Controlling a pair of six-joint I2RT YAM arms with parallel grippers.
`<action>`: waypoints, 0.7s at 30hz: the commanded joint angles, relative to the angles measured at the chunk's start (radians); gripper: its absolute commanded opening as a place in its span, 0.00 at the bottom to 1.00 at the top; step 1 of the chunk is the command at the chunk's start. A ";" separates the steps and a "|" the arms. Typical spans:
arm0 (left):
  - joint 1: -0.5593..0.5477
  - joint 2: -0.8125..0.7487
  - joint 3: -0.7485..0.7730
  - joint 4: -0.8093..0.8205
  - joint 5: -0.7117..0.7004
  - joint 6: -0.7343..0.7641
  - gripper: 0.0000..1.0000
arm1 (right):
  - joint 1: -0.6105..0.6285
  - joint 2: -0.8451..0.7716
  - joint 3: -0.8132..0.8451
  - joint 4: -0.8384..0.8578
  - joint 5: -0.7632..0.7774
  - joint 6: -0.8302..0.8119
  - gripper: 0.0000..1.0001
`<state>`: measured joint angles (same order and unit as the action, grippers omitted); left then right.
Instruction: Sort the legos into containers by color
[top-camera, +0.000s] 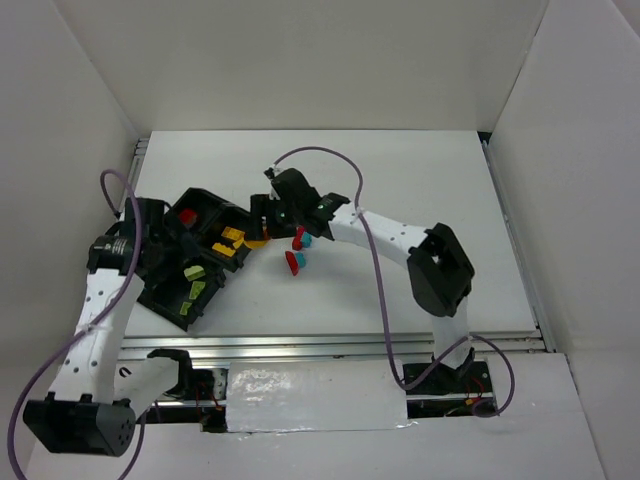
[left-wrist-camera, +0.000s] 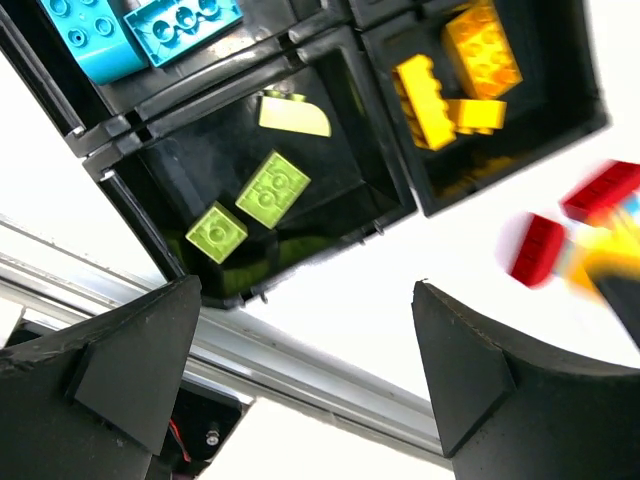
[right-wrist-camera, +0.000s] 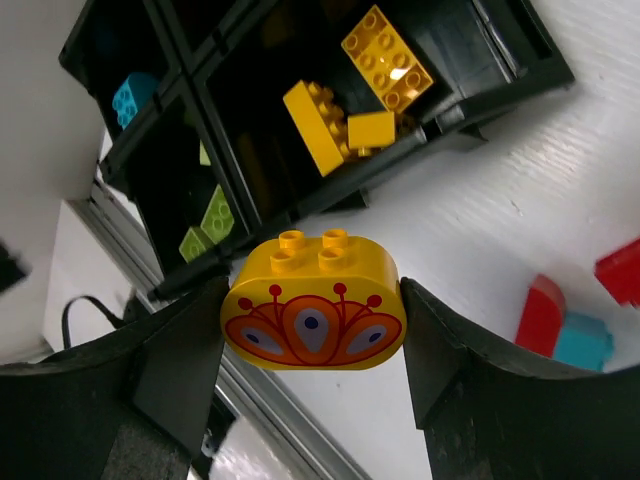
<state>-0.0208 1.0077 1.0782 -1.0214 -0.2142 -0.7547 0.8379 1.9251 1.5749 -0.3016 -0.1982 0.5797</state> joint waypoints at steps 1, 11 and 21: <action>0.002 -0.083 0.048 -0.052 0.048 0.034 0.99 | 0.013 0.101 0.159 0.071 0.037 0.092 0.03; 0.002 -0.149 -0.052 -0.060 0.165 0.167 1.00 | 0.029 0.274 0.370 0.059 -0.015 -0.009 0.30; 0.002 -0.138 -0.024 -0.045 0.159 0.221 1.00 | 0.017 0.315 0.502 -0.022 -0.006 -0.070 1.00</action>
<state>-0.0208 0.8677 1.0080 -1.0813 -0.0650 -0.5747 0.8608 2.2696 2.0251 -0.3084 -0.2222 0.5484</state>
